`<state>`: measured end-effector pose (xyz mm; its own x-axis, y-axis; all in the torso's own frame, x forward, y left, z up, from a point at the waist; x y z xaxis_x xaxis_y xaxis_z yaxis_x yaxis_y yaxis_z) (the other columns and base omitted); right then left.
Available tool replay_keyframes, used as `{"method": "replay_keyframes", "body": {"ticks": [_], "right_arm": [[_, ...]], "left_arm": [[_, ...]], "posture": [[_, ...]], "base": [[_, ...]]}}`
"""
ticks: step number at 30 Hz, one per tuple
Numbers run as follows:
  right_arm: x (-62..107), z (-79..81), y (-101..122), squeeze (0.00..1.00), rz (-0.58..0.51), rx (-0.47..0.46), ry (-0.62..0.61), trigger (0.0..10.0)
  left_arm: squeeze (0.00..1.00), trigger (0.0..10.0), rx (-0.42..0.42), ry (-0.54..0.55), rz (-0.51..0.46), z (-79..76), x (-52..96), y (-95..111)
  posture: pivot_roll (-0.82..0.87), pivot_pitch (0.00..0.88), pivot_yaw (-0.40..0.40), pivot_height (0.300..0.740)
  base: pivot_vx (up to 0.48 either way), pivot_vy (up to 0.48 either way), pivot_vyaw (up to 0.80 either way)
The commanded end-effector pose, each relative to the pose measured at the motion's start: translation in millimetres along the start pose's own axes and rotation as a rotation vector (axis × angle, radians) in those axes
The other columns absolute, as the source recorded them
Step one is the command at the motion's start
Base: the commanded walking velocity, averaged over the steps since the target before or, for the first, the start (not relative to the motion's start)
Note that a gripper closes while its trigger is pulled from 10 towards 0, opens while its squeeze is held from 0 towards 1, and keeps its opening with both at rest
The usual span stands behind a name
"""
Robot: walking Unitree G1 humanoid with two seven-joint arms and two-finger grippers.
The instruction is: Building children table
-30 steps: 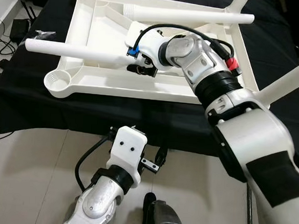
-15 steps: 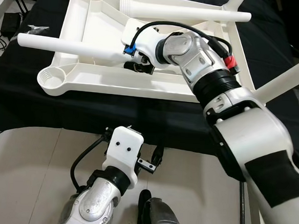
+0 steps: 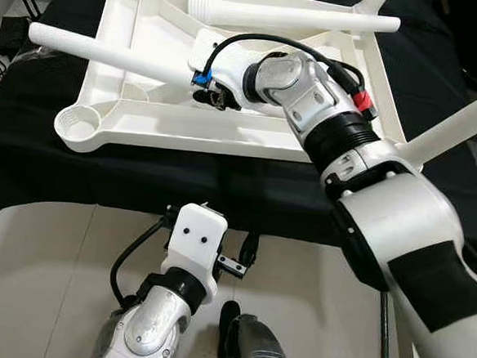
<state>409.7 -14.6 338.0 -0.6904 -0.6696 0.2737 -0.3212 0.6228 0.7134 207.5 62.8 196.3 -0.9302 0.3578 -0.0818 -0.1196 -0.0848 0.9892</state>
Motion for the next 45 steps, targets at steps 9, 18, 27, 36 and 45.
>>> {"method": "replay_keyframes", "body": {"ticks": [9, 18, 27, 36, 45], "right_arm": [[41.3, -52.5, 56, 0.0, -0.429, -0.28, -0.173, 0.0], [96.9, -105.2, 57, 0.0, -0.75, -0.594, -0.428, 0.0], [103.9, -97.2, -8, 0.0, -0.835, -0.789, -0.57, 0.0], [109.9, -33.7, -74, 0.0, -0.784, -0.819, -0.669, 10.0], [128.4, -10.0, -86, 0.0, -0.793, -0.851, -0.724, 10.0]], "left_arm": [[0.0, 10.0, -0.007, -0.023, -0.007, 3.3, -10.0, -1], [0.0, 10.0, -0.007, -0.001, -0.034, 21.3, -30.3, 4], [0.0, 10.0, -0.065, -0.043, -0.066, 22.5, -39.5, 5], [0.0, 10.0, -0.046, -0.084, -0.063, 21.3, -45.4, 4], [0.0, 10.0, -0.044, -0.108, -0.056, 19.9, -46.6, 1]], "posture": [[0.05, 0.381, -0.174, 0.74], [0.09, 0.274, -0.097, 0.74], [0.1, 0.213, -0.067, 0.74], [0.11, 0.164, -0.063, 0.74], [0.11, 0.144, -0.063, 0.74]], "base": [[0.0, 0.0, 0.0], [0.0, 0.0, 0.0], [0.0, 0.0, 0.0], [0.0, 0.0, 0.0], [0.0, 0.0, 0.0]]}}
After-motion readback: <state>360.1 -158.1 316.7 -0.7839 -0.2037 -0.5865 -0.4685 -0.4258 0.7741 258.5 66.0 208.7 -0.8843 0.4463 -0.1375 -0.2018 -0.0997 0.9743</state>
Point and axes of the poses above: a point about 5 cm out from each wrist's last joint towards the gripper, its own x axis pointing back from the gripper into the wrist, its own y axis along the axis of the wrist's last joint, z = x × y, the point moved 1 cm from there along -x, pointing out of the wrist towards the gripper, and after that the axes turned 6 degrees about -x, right-handed, at the moved point
